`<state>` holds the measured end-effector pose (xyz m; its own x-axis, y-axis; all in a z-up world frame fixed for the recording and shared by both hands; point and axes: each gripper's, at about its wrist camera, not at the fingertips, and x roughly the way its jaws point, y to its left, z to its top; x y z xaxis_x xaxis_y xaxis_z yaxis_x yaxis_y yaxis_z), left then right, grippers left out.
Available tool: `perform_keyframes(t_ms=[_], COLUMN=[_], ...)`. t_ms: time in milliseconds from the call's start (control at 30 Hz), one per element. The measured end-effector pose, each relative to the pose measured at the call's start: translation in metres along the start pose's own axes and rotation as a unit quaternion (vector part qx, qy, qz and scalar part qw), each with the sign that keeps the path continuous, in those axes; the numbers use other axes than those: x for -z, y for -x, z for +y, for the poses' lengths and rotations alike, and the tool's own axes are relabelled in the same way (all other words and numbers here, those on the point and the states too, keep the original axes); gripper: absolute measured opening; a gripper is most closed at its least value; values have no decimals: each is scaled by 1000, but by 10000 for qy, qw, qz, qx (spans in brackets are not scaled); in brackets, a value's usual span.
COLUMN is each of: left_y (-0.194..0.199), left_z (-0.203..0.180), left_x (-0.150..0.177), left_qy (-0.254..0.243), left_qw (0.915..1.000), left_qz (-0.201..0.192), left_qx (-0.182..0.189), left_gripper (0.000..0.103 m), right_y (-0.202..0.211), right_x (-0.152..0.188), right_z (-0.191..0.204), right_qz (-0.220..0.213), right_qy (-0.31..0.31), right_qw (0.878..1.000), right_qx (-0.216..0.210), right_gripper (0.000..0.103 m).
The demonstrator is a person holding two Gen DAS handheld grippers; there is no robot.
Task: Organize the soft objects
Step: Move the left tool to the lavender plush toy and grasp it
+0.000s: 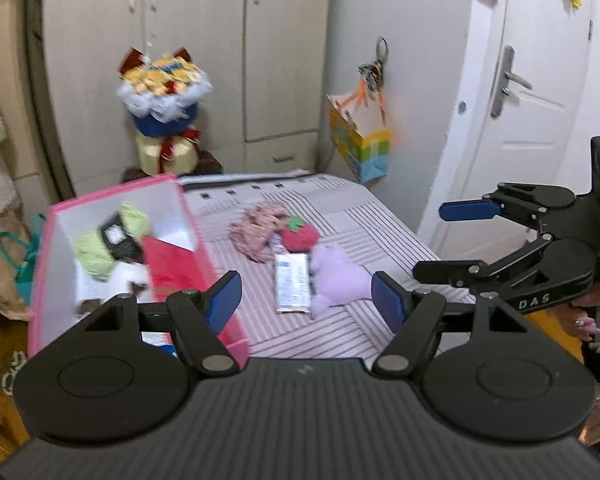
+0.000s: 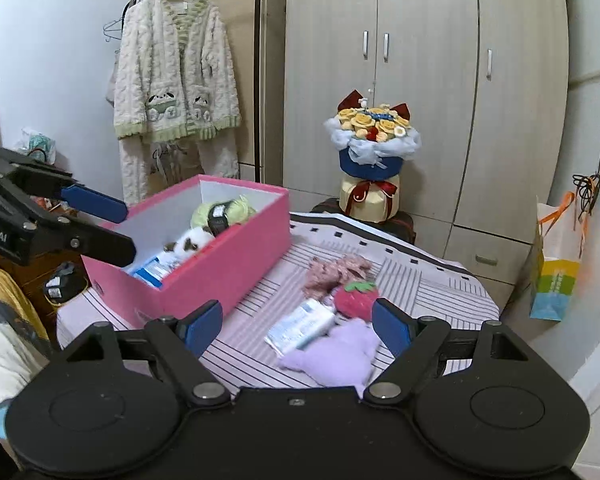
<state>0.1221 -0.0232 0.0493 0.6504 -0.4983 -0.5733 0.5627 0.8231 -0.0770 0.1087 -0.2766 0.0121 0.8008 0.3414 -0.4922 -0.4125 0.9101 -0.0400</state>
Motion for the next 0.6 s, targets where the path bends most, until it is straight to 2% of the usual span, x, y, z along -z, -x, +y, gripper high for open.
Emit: perform_keyframes(t_ms=[267,600], left_y=[-60,-143], left_z=[-24,-36], left_x=[2,5], left_qy=[88,322], left_qw=[9981,9946], left_qz=[462,742], left_qx=[403,643], left_gripper=[68,63], right_y=[-36,-99], right_x=[37,71], right_z=[-18,-42], right_qz=[363,743], right_qy=[114,-427], right_qw=[9992,9961], right_qx=[-75,-203], right_gripper=[85,85])
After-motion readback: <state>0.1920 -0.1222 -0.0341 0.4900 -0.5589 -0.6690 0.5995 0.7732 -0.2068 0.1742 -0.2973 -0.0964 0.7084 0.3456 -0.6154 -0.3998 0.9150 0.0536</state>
